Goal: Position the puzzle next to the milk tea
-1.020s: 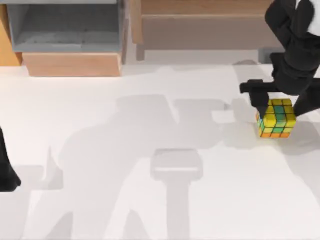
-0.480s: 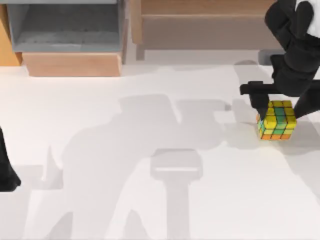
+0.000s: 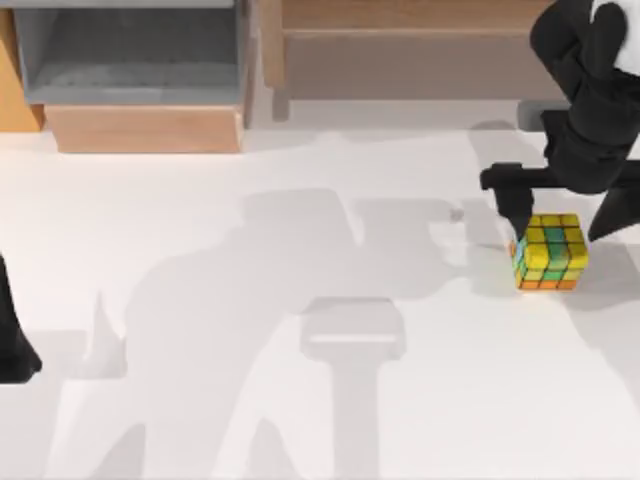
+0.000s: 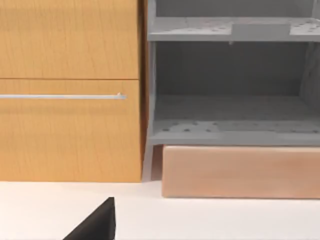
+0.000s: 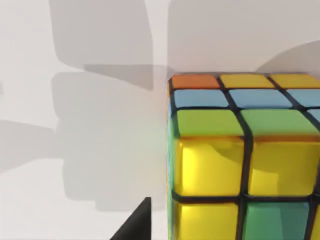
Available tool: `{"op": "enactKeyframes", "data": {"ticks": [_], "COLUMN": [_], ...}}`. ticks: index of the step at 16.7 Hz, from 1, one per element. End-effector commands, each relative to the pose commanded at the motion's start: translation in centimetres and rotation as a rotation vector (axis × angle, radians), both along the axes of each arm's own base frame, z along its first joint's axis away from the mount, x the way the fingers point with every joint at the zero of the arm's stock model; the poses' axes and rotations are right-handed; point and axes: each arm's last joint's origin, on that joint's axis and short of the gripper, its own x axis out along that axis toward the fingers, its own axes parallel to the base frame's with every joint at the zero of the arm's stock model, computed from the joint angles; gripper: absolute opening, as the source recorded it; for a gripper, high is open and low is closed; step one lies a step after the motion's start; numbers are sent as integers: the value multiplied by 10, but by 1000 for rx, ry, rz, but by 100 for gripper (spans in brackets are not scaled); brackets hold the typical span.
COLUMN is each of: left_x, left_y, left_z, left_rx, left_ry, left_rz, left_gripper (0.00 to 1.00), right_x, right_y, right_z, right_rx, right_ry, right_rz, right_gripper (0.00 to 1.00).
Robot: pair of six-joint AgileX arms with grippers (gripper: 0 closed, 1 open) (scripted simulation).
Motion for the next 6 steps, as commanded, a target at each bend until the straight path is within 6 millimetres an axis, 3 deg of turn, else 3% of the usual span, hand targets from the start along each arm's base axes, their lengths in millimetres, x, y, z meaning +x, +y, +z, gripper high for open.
{"op": "enactKeyframes", "data": {"ticks": [6], "left_x": [0], "left_y": [0], "left_z": [0], "left_rx": [0], "left_ry": [0], "left_rz": [0], "left_gripper": [100], "right_x": [0], "right_y": [0], "right_z": [0], "right_rx": [0], "right_ry": [0], "right_rz": [0], "right_gripper": [100]}}
